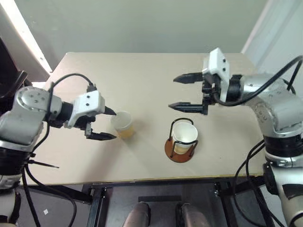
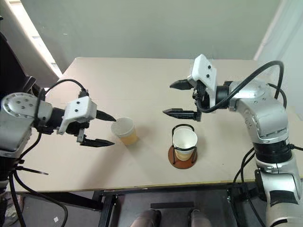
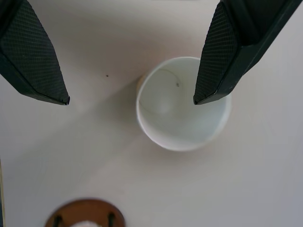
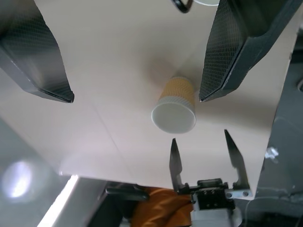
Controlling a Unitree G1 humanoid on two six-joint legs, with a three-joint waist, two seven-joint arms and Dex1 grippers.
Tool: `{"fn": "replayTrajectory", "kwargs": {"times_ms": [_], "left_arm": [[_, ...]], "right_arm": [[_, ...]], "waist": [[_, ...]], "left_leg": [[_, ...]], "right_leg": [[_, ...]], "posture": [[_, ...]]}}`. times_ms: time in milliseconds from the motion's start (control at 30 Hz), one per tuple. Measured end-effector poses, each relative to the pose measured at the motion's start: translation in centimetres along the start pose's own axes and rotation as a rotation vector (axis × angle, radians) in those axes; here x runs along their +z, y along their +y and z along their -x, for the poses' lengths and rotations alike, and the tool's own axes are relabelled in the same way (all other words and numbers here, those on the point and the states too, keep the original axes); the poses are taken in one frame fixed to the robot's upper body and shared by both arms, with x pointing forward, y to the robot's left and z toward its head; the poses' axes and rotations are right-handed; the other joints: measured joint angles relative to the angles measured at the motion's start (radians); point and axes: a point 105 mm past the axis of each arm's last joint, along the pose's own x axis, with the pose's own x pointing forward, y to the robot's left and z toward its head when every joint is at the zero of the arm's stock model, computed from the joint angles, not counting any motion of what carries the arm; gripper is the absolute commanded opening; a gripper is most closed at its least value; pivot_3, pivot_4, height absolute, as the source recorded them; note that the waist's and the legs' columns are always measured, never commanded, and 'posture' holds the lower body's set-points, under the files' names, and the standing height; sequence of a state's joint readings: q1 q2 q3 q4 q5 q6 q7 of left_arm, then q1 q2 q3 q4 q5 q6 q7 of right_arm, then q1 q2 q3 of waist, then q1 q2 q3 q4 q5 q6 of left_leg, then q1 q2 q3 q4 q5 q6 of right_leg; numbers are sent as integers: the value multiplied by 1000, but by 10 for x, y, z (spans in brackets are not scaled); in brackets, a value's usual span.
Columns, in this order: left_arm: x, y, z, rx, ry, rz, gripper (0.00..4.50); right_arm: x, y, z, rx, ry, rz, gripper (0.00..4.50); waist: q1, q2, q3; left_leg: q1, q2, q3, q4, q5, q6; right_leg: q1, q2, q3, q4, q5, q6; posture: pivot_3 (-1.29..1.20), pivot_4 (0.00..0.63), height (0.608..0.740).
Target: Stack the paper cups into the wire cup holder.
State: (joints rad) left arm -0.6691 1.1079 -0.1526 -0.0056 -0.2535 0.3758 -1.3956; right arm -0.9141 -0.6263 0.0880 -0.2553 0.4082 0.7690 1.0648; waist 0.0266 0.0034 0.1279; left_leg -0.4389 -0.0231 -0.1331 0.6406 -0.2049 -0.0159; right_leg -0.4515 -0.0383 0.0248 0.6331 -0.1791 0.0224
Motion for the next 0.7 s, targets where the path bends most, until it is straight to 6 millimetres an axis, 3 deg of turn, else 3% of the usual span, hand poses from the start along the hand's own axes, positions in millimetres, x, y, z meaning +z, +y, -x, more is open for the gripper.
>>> {"fn": "replayTrajectory", "kwargs": {"times_ms": [200,267,367,600,667,700], "left_arm": [[-2,14,-22,16,5,-19,4500],[-5,14,-28,2,23,-26,4140],[-9,11,-35,-37,44,-38,3254],[-16,12,-40,-61,78,-50,573],[-16,12,-41,-70,78,-53,12],[-15,13,-42,-73,74,-55,12]], "right_arm": [[6,5,-2,-22,-22,-15,4383],[5,7,-2,-26,-24,-29,4404],[2,10,-1,-21,-16,-47,4404],[-5,30,12,58,21,-88,4404],[-5,37,14,95,17,-106,4404],[-4,39,16,101,15,-111,4404]], "waist": [[-2,0,0],[-2,0,0],[-3,0,0],[-3,0,0],[-2,0,0],[-2,0,0]], "left_leg": [[1,0,0,0,0,0],[1,0,0,0,1,0],[1,0,0,0,1,0],[0,0,0,0,1,0],[0,0,0,1,1,0],[0,0,0,1,1,0]], "right_leg": [[0,0,0,1,2,3],[0,0,0,1,2,3],[0,0,0,1,3,5],[0,0,0,0,4,7],[1,0,0,-1,4,7],[1,0,0,-1,4,7]], "posture": [[0,150,740],[0,150,740],[0,150,740],[0,150,740],[0,150,740],[0,150,740]]}}
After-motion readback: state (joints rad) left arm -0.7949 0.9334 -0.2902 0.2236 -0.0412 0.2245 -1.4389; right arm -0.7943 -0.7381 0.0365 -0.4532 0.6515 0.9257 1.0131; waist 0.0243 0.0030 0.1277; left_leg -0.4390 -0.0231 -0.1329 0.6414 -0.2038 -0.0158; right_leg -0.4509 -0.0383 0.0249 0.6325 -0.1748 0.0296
